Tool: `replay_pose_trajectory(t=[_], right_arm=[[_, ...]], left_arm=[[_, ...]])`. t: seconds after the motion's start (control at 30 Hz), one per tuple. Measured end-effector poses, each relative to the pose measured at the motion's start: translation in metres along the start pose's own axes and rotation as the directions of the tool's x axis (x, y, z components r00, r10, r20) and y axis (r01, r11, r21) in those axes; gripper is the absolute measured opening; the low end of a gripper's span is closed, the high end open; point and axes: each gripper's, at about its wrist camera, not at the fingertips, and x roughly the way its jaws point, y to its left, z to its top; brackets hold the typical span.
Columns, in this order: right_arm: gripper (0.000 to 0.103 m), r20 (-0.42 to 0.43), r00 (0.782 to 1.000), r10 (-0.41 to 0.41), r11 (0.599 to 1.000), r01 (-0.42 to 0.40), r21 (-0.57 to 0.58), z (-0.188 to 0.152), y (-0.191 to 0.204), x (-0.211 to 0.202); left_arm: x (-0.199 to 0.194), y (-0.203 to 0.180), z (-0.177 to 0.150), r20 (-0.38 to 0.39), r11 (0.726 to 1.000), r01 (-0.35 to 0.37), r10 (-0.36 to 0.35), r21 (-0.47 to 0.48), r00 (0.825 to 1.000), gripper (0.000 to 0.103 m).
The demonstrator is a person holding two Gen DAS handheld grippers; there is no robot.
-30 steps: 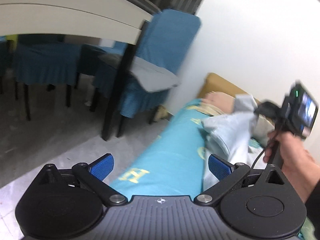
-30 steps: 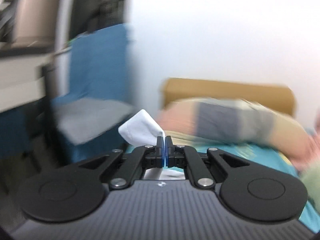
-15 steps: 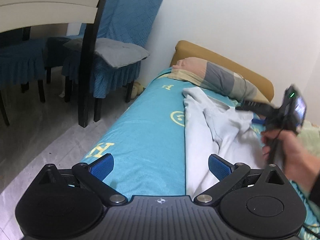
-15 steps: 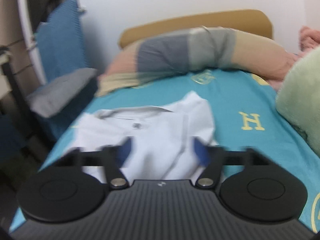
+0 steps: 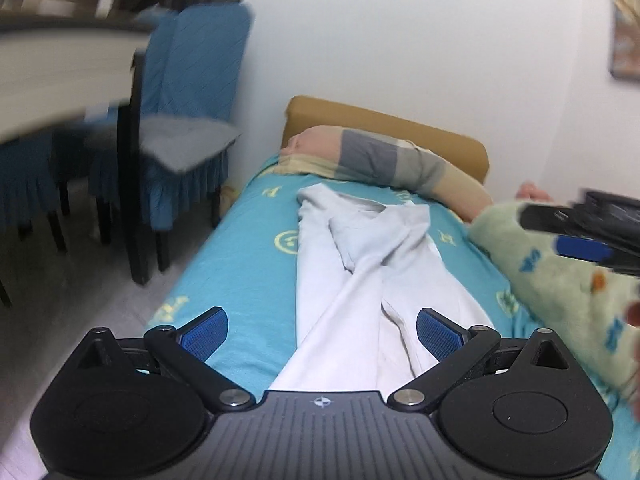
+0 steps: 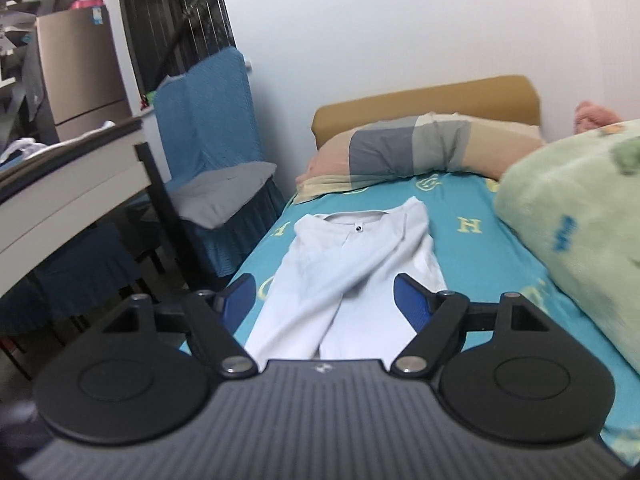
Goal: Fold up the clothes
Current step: 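Open the right gripper, leaving the shirt folded into a long strip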
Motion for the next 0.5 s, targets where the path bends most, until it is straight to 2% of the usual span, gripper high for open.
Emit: replay_pose_trajectory(t=[0.1, 0.2, 0.33, 0.43, 0.5], right_arm=[[0.077, 0.033, 0.999, -0.015, 1.0, 0.016, -0.01, -0.02, 0.002, -0.054], [0.077, 0.052, 0.999, 0.0, 1.0, -0.001, 0.026, -0.039, -0.005, -0.094], [0.078, 0.05, 0.999, -0.002, 0.998, -0.001, 0.069, -0.055, -0.014, -0.124], [0.078, 0.053, 0.999, 0.0, 0.996, -0.005, 0.084, -0.057, -0.018, -0.13], [0.078, 0.056, 0.998, 0.001, 0.996, -0.006, 0.091, -0.056, -0.02, -0.129]], left_arm=[[-0.03, -0.019, 0.005, 0.036, 0.998, 0.01, -0.012, 0.064, 0.999, 0.103], [-0.053, -0.031, 0.0, 0.03, 0.996, 0.038, -0.04, 0.078, 0.999, 0.103], [-0.069, -0.035, -0.014, -0.041, 0.994, 0.084, -0.082, 0.068, 0.996, 0.103], [-0.065, -0.028, -0.016, -0.104, 0.996, 0.078, -0.074, 0.036, 0.992, 0.103], [-0.056, -0.018, -0.014, -0.169, 0.997, 0.074, -0.076, -0.018, 0.983, 0.102]])
